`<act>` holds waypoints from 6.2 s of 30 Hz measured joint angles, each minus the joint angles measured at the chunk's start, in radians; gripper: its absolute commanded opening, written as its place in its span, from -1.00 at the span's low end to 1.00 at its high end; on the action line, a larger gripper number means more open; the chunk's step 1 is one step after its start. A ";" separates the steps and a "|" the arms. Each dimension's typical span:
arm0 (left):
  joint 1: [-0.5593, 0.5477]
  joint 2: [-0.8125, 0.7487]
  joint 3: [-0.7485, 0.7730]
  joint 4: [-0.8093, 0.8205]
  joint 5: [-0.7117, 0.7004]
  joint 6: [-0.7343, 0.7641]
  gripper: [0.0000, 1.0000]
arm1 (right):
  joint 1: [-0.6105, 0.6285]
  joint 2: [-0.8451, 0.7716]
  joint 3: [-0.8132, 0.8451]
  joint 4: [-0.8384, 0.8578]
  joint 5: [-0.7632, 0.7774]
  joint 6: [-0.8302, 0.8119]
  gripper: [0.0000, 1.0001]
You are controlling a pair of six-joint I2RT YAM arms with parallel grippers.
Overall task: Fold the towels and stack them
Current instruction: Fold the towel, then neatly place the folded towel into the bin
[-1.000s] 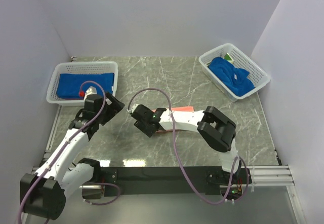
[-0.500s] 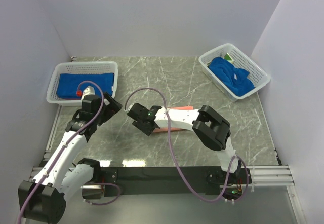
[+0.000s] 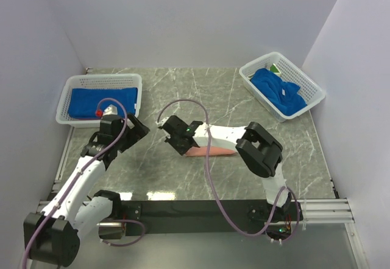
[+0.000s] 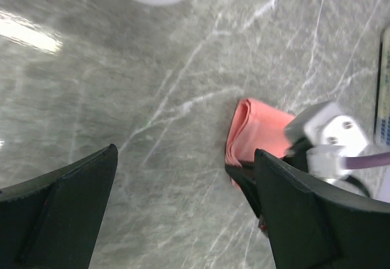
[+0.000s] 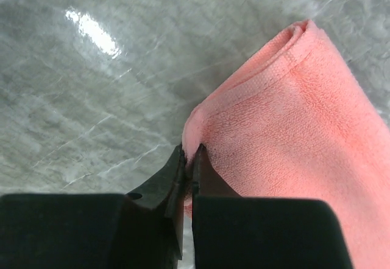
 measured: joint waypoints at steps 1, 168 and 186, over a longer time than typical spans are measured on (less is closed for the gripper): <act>0.000 0.013 -0.003 0.008 0.016 0.000 0.99 | -0.009 -0.010 -0.014 0.021 -0.021 0.001 -1.00; 0.341 1.073 1.159 -0.304 -0.444 0.832 -0.72 | -0.234 -0.877 -0.581 0.040 -0.278 0.071 0.92; 0.401 1.138 1.156 -0.209 -0.649 0.712 0.75 | -0.237 -0.876 -0.532 0.000 -0.113 0.117 1.00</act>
